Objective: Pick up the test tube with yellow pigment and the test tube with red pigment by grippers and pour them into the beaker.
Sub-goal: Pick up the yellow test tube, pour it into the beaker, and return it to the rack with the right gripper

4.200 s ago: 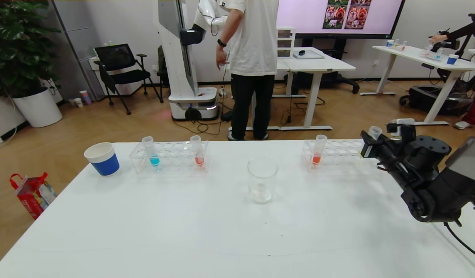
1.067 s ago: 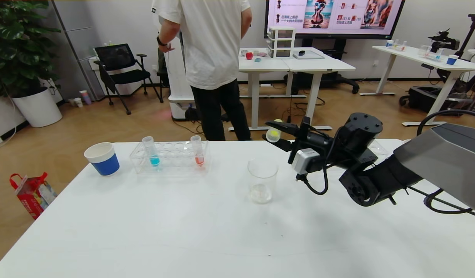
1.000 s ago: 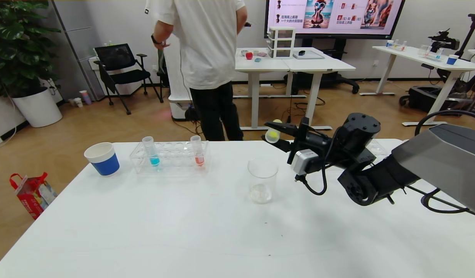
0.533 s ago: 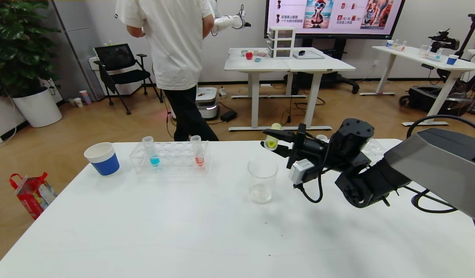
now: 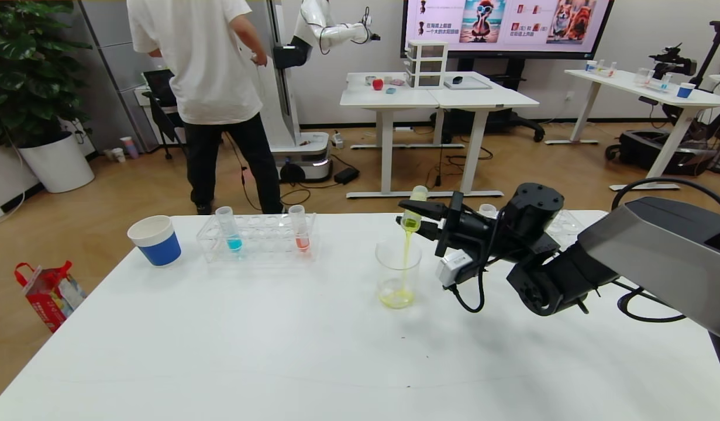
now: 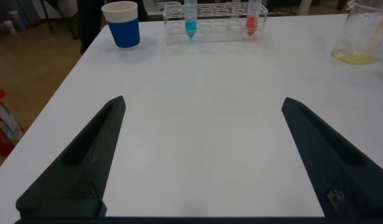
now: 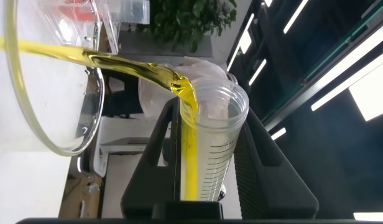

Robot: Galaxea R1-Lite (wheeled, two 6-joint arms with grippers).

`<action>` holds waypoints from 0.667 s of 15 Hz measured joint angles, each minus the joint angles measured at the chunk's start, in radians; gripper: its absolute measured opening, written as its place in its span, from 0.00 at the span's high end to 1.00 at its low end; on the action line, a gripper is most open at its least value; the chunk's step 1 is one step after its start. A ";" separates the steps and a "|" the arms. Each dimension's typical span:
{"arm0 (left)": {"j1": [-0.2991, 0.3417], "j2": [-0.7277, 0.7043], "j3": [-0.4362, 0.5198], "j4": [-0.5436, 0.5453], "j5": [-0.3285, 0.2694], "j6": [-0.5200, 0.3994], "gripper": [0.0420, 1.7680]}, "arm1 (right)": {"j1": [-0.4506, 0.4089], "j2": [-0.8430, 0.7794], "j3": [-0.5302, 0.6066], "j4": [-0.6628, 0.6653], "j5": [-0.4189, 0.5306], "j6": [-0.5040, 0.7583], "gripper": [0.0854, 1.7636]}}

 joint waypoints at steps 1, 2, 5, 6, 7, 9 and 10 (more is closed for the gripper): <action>0.000 0.000 0.000 0.000 0.000 0.000 0.01 | -0.002 0.000 0.000 0.000 0.000 -0.017 0.75; 0.000 0.000 0.000 0.000 0.000 0.000 0.01 | -0.002 0.000 0.000 0.000 0.000 -0.029 0.75; 0.000 0.000 0.000 0.000 0.000 0.000 0.01 | -0.002 0.000 0.000 0.000 0.000 -0.077 0.75; 0.000 0.000 0.000 0.000 0.000 0.000 0.01 | -0.002 -0.001 0.000 0.000 0.000 -0.095 0.75; 0.000 0.000 0.000 0.000 0.000 0.000 0.01 | -0.001 -0.001 0.000 0.000 0.000 -0.114 0.75; 0.000 0.000 0.000 0.000 0.000 0.000 0.01 | 0.004 -0.002 -0.001 0.000 0.001 -0.155 0.75; 0.000 0.000 0.000 0.000 0.000 0.000 0.01 | 0.007 -0.003 0.000 0.000 0.001 -0.177 0.75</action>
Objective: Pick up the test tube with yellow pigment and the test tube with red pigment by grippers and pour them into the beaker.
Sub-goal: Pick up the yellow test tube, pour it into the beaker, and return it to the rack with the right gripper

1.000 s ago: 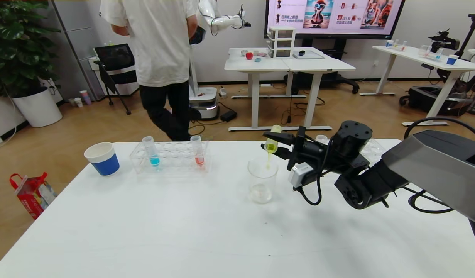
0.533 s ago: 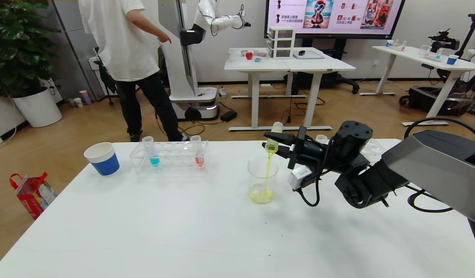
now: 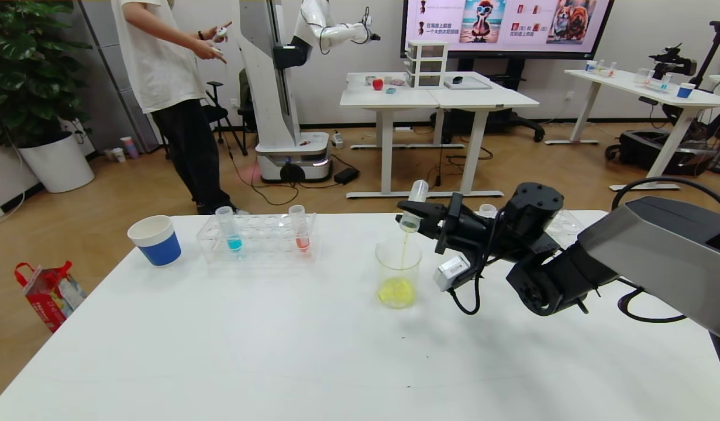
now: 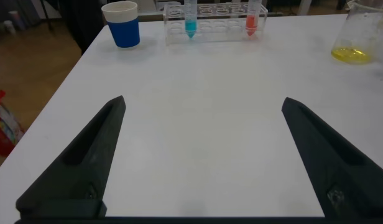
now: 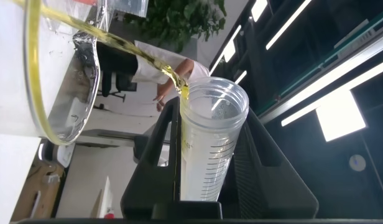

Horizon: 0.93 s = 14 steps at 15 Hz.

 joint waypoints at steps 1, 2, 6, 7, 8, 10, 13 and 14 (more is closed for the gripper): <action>0.000 0.000 0.000 0.000 0.000 0.000 0.01 | 0.001 -0.001 0.000 0.000 0.000 -0.021 0.75; 0.000 0.000 0.000 0.000 0.000 0.000 0.01 | 0.002 -0.004 0.000 0.000 0.000 -0.043 0.75; 0.000 0.000 0.000 0.000 0.000 0.000 0.01 | 0.003 -0.014 0.003 0.000 0.019 -0.103 0.75; 0.000 0.000 0.000 0.000 0.000 0.000 0.01 | 0.003 -0.015 0.009 0.000 0.019 -0.105 0.75; 0.000 0.000 0.000 0.000 0.000 0.000 0.01 | 0.003 -0.015 0.014 0.000 0.018 -0.104 0.75; 0.000 0.000 0.000 0.000 0.000 0.000 0.01 | 0.001 -0.017 0.018 0.010 0.016 -0.090 0.75; 0.000 0.000 0.000 0.000 0.000 0.000 0.01 | 0.002 -0.034 0.025 0.022 0.007 0.050 0.75; 0.000 0.000 0.000 0.000 0.000 0.000 0.01 | 0.001 -0.050 0.029 0.022 -0.004 0.140 0.75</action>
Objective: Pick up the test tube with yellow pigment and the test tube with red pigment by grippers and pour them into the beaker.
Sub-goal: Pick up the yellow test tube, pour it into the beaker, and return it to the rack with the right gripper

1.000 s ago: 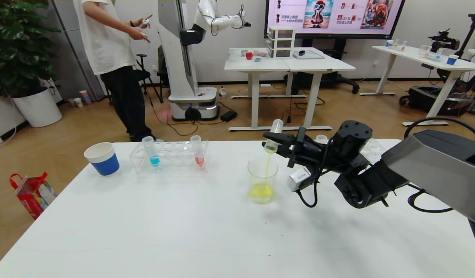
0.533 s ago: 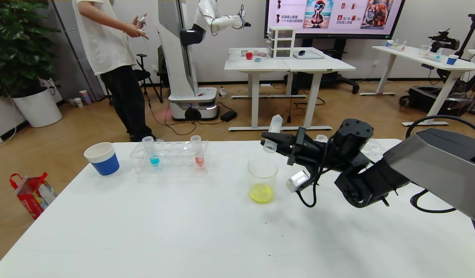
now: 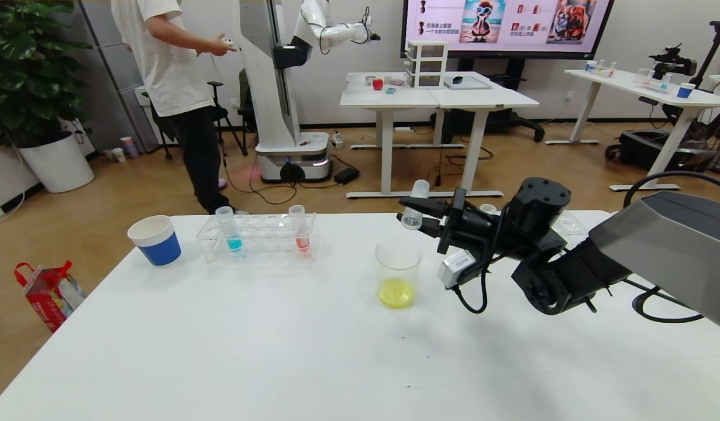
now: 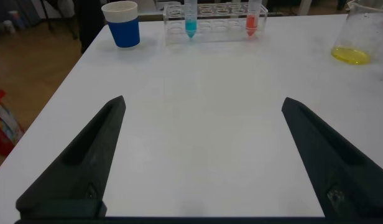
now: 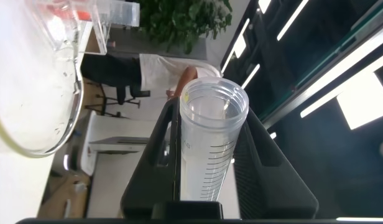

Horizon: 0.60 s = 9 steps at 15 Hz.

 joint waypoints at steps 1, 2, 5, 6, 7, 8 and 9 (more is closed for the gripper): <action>0.000 0.000 0.000 0.000 0.001 0.000 0.01 | -0.001 -0.023 0.006 0.001 -0.013 0.115 0.75; 0.000 0.000 0.000 0.000 0.001 0.000 0.01 | -0.001 -0.048 0.016 0.000 -0.028 0.239 0.75; 0.000 0.000 0.000 0.000 0.001 0.000 0.01 | 0.002 -0.134 0.074 -0.011 -0.155 0.542 0.75; 0.000 0.000 0.000 0.000 0.000 0.000 0.01 | -0.002 -0.167 0.112 -0.016 -0.235 0.646 0.75; 0.000 0.000 0.000 0.000 0.001 0.000 0.01 | -0.001 -0.198 0.152 -0.024 -0.321 0.759 0.75; 0.000 0.000 0.000 0.000 0.000 0.000 0.01 | 0.005 -0.223 0.185 -0.040 -0.389 0.856 0.75; 0.000 0.000 0.000 0.000 0.000 0.000 0.01 | 0.013 -0.250 0.217 -0.051 -0.459 0.966 0.75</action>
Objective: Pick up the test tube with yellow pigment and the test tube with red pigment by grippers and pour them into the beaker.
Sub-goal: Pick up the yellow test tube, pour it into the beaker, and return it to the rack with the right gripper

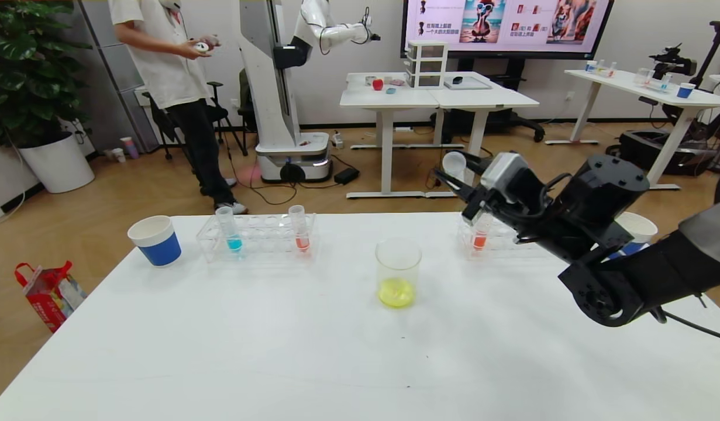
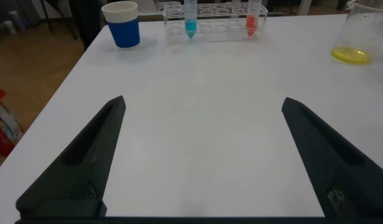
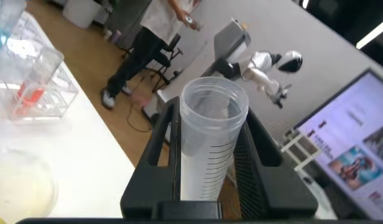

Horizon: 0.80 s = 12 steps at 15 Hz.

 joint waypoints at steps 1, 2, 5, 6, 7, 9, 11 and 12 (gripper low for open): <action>-0.001 0.000 0.000 0.000 0.000 0.000 0.01 | 0.007 -0.024 0.022 -0.001 -0.062 0.091 0.75; 0.000 0.000 0.000 0.000 0.000 0.000 0.01 | 0.013 -0.046 0.037 0.007 -0.131 0.174 0.75; 0.000 0.000 0.000 0.000 0.000 0.000 0.01 | 0.022 -0.105 0.070 0.102 -0.307 0.412 0.75; 0.000 0.000 0.000 0.000 0.000 0.000 0.01 | 0.011 -0.131 0.090 0.153 -0.324 0.474 0.75; 0.000 0.000 0.000 0.000 0.000 0.000 0.01 | -0.011 -0.158 0.108 0.213 -0.330 0.521 0.75; 0.000 0.000 0.000 0.000 0.000 0.000 0.01 | -0.075 -0.211 0.121 0.345 -0.333 0.583 0.75; 0.000 0.000 0.000 0.000 0.000 0.000 0.01 | -0.164 -0.253 0.104 0.428 -0.320 0.600 0.75; 0.000 0.000 0.000 0.000 0.000 0.000 0.01 | -0.218 -0.266 0.091 0.447 -0.308 0.601 0.75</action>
